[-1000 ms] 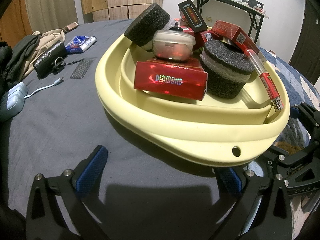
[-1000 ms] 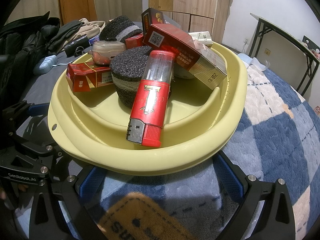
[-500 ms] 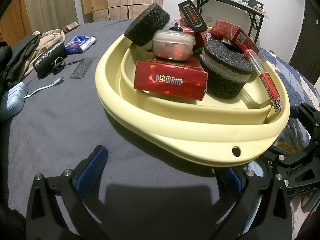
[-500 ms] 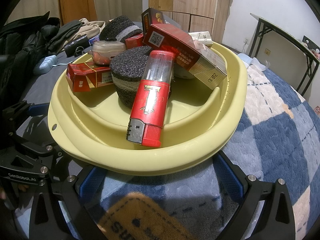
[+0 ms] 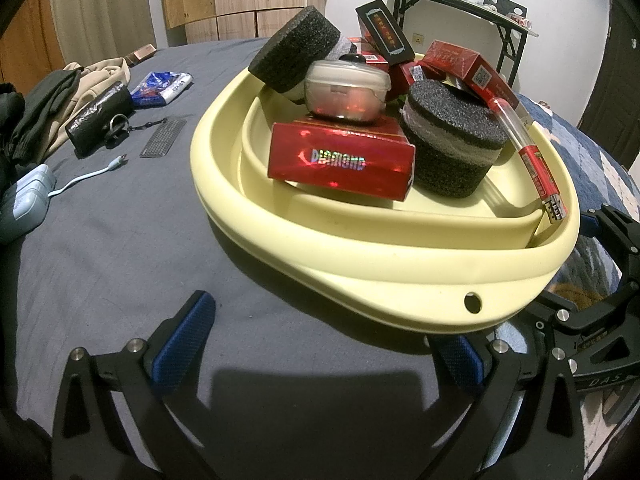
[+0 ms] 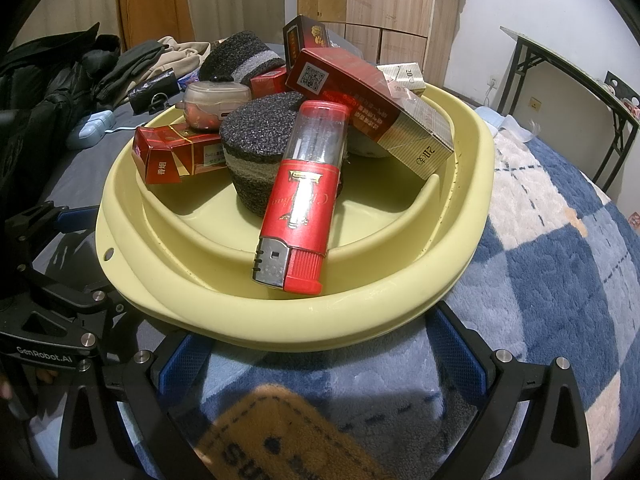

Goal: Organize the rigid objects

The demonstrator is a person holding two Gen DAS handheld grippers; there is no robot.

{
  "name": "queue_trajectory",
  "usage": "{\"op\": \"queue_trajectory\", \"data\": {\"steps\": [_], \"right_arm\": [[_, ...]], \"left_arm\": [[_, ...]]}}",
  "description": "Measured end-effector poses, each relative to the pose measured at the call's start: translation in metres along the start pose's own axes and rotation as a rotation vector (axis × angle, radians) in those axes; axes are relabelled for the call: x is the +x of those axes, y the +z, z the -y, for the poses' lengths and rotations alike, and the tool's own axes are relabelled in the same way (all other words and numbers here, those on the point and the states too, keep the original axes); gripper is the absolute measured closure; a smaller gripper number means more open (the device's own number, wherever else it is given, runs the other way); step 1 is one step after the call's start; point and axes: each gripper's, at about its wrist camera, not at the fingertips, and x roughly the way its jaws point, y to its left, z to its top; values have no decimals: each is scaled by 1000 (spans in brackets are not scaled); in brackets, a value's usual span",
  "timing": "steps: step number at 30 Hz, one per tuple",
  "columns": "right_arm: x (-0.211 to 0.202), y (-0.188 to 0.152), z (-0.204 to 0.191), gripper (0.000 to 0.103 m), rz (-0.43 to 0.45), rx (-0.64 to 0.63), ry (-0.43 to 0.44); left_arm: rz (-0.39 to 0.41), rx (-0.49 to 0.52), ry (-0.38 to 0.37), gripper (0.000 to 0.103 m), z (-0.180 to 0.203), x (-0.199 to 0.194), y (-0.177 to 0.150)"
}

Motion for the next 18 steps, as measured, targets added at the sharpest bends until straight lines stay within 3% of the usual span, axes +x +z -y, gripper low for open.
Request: {"op": "queue_trajectory", "data": {"steps": [18], "right_arm": [[0, 0, 0, 0, 0, 0, 0]], "left_arm": [[0, 0, 0, 0, 0, 0, 0]]}}
